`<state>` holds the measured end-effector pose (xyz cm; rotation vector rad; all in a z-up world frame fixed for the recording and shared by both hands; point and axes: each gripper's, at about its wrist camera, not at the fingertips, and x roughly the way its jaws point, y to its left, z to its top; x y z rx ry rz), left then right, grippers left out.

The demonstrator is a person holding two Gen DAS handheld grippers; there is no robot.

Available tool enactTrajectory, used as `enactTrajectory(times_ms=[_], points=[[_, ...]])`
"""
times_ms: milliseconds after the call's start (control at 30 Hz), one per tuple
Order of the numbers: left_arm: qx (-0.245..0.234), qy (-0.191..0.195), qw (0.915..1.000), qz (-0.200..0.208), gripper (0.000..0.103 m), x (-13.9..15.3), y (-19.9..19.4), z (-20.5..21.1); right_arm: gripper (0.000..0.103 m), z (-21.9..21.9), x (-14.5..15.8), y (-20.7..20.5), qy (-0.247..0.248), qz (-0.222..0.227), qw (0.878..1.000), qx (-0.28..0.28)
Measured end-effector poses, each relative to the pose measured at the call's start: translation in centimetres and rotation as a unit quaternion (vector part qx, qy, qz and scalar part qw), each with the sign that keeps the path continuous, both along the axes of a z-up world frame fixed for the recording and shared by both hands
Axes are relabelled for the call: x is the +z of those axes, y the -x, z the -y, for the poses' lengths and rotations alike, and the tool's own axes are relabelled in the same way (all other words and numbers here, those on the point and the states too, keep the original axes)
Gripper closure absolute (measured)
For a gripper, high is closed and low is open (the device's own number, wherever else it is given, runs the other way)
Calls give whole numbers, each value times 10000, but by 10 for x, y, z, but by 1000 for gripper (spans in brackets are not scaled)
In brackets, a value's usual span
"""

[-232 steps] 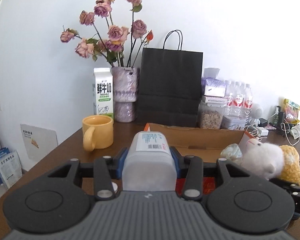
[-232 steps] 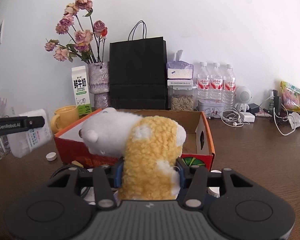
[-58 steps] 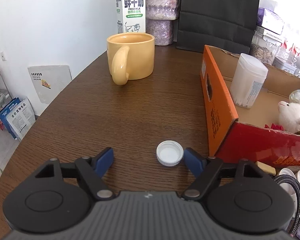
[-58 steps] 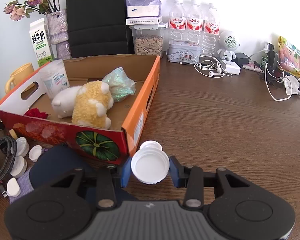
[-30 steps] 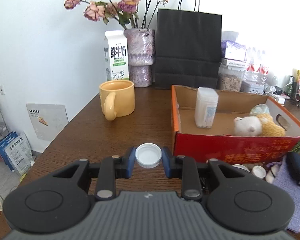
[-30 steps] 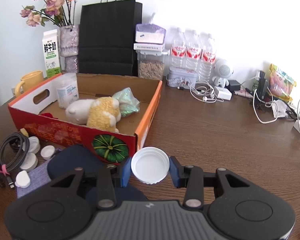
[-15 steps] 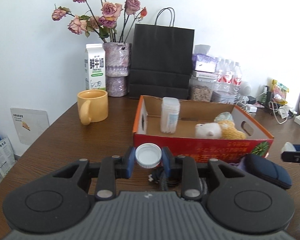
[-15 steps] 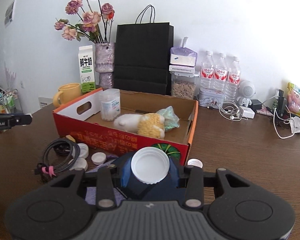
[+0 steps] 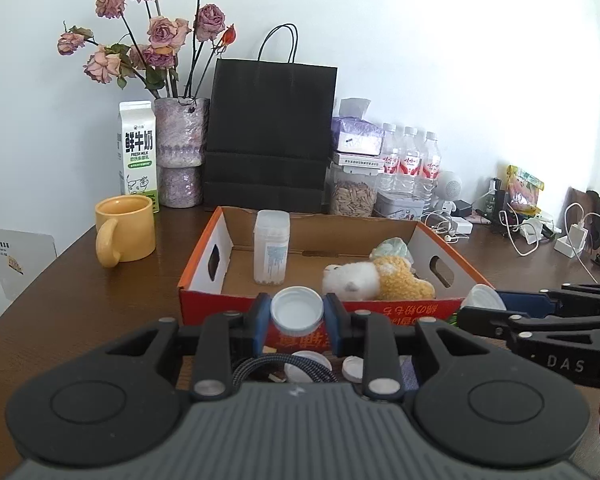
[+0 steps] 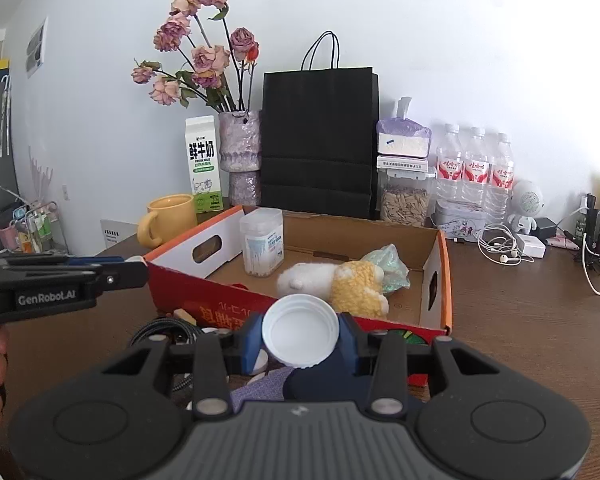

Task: Organize objects
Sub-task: 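Carry both bottle caps over the box and lower them inside, then open both grippers to release the bottle caps into the box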

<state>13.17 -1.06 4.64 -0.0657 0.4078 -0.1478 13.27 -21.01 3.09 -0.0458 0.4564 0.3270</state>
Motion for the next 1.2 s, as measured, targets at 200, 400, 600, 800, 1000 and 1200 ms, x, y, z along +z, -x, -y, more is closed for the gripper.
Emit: enactTrajectory(times_ms=[200,400,600,800,1000,1200], points=[[-26,-21,10000,69,74,3,-17,17,64,-13,1,-16,48,59,9999,-72],[114,28,9998,129,74,4,-31,21,64,-23,2,-33,98,120,9998,-139],[304,114,9993,161,74,9,-55,19,64,-30,6,-56,80,195,9995,-234],[452,134,9985,277,74,21,-86,20,64,-38,12,-93,109,228,9989,-389],[633,190,9976,199,74,24,-126,20,64,-45,9,-134,32,140,9983,-570],[738,156,9971,-95,74,9,-156,17,64,-44,-4,-161,10,-40,9967,-812]])
